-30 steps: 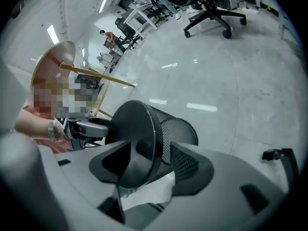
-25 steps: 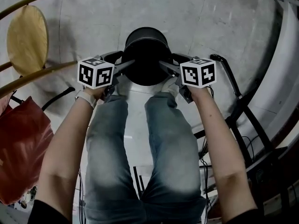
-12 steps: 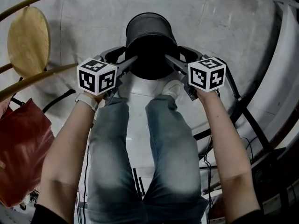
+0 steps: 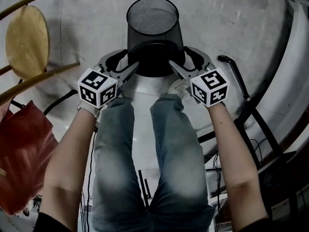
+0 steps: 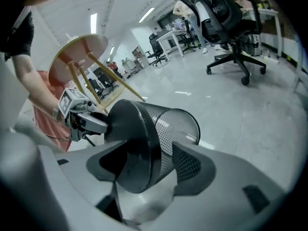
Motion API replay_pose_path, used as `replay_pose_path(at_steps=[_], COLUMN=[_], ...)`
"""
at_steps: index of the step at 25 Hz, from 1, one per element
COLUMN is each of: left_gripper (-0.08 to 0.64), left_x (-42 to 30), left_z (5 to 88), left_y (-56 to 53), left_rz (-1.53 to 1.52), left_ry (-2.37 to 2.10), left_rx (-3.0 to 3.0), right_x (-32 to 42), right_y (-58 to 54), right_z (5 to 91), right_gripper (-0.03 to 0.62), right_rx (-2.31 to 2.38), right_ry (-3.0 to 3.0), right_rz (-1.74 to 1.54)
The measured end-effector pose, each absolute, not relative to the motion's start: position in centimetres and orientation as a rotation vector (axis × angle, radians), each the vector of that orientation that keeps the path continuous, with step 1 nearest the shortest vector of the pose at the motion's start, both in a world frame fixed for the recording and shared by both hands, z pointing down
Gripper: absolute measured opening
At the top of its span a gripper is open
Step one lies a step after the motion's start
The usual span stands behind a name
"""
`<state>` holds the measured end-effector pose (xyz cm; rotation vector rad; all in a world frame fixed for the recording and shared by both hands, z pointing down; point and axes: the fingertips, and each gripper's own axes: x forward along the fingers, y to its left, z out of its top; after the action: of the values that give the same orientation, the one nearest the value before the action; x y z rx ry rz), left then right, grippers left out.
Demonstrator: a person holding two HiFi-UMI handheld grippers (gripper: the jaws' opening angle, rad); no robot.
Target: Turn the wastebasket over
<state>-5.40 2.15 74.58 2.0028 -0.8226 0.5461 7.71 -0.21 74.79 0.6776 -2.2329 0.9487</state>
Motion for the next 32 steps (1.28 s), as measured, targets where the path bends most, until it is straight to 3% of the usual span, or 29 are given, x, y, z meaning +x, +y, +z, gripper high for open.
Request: replay_pose_path(at_steps=[8,20,23,26,32], left_gripper=[0.238,0.238,0.232,0.183,0.178], left_x=[-4.3,-4.2,-4.3,-4.0,-3.1], left_z=[76.7,83.0,85.1,86.3,85.8], left_y=[10.0,12.9,13.3,13.9,13.2], left_rz=[0.772,0.967,0.964,0.949,0.869], left_ry=[-0.671,-0.602,-0.584,-0.565,-0.616], left_rx=[1.941,1.980,1.972,1.957,1.894], right_x=[8.8,9.1,8.8,8.5,8.0], right_y=[7.2,11.1,11.6,12.3,11.5], right_z=[76.6,83.0,85.3,86.7,86.2], right_gripper=[0.285,0.273,0.275,0.275,0.275], right_rx=[0.491,0.421,0.405,0.401,0.401], right_ry=[-2.100,-2.007,-1.991,-1.977,-1.965], right_rz=[0.919,0.827,0.830,0.895,0.889])
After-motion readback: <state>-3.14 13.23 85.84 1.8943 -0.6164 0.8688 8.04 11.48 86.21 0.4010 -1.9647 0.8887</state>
